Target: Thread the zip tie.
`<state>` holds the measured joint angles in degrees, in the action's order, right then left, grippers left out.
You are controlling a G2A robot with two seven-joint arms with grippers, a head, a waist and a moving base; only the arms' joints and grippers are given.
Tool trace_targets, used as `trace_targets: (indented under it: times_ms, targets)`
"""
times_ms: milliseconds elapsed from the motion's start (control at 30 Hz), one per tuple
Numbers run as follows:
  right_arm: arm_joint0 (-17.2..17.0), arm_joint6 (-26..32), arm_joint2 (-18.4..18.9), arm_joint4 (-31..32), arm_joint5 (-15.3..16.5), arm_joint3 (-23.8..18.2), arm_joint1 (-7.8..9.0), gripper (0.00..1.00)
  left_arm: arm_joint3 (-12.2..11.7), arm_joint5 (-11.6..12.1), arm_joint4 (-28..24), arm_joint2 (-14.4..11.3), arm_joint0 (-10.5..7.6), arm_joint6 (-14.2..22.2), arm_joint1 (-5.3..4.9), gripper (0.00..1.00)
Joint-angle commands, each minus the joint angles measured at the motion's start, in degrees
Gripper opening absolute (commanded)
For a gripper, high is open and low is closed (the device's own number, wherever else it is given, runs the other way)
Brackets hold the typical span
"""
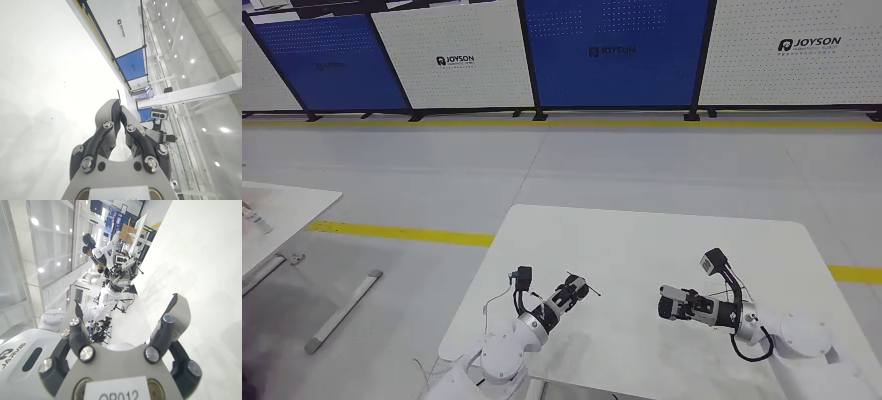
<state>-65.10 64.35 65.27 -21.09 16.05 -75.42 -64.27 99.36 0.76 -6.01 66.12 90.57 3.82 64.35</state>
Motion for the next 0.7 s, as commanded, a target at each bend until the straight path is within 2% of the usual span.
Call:
trace_targets:
  times_ms: [0,267,400,567,633,667]
  targets:
    - [0.0,0.0,0.0,0.0,0.0,0.0,0.00,1.00,0.1,0.1,-0.3,0.0,0.04,0.0,0.00,0.00]
    - [0.0,0.0,0.0,0.0,0.0,0.0,0.00,1.00,0.1,0.5,-0.2,-0.2,-0.06,0.0,0.08,0.00]
    - [0.0,0.0,0.0,0.0,0.0,0.0,0.00,1.00,0.8,4.6,-2.5,0.1,0.43,0.1,0.24,0.00]
    - [0.0,0.0,0.0,0.0,0.0,0.0,0.00,1.00,2.5,10.3,-7.0,2.2,2.19,3.4,0.04,0.00]
    - [0.0,0.0,0.0,0.0,0.0,0.0,0.00,1.00,3.5,10.5,-7.3,3.1,3.13,4.3,-0.14,0.00]
    - [0.0,0.0,0.0,0.0,0.0,0.0,0.00,1.00,4.5,11.4,-8.0,3.6,3.89,4.4,-0.19,0.00]
